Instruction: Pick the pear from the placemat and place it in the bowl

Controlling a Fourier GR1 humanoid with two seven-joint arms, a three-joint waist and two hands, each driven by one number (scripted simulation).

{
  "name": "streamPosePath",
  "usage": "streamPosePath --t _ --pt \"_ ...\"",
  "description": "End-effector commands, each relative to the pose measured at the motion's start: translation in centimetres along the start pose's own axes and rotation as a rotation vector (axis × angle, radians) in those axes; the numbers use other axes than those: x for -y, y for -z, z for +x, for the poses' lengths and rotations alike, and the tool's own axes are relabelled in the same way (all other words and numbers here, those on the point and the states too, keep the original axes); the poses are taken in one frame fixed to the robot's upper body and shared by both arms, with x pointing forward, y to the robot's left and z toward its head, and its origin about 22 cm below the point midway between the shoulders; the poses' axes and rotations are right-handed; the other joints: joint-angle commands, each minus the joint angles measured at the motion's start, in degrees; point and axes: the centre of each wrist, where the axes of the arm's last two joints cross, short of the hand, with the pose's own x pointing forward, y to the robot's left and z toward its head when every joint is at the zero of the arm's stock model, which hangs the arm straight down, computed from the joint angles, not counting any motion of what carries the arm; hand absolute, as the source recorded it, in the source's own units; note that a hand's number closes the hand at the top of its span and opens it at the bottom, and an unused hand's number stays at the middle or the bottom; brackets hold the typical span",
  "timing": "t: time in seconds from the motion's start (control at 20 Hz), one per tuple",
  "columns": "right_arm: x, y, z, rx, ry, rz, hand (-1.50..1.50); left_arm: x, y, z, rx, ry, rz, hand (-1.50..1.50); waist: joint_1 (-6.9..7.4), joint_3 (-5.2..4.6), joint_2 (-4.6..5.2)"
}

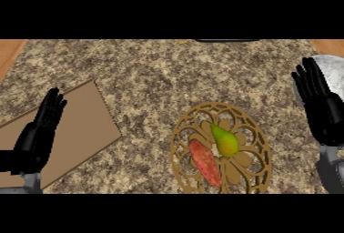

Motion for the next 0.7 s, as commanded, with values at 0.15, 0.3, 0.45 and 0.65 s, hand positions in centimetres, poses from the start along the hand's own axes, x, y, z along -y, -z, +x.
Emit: streamPosePath --t 0.15,0.3,0.45,0.65 --pt "-6.1 1.3 -2.0 -0.055 0.404 0.487 1.50 0.8 2.6 3.0 0.102 0.088 -0.012 0.00 6.57 0.91 2.34" --pt "-1.2 3.0 -1.2 -0.047 -0.074 0.551 1.50 1.3 3.1 3.5 0.082 0.121 -0.030 0.00 6.33 0.36 2.56" --pt "-2.1 2.4 -7.2 -0.158 0.475 0.531 -1.50 2.4 4.3 4.7 0.082 0.125 -0.013 0.00 5.94 0.70 2.90" --pt "-0.5 3.6 -6.8 -0.010 0.535 0.781 -1.50 3.4 4.4 4.9 0.073 0.158 -0.019 0.00 5.39 0.61 2.12"
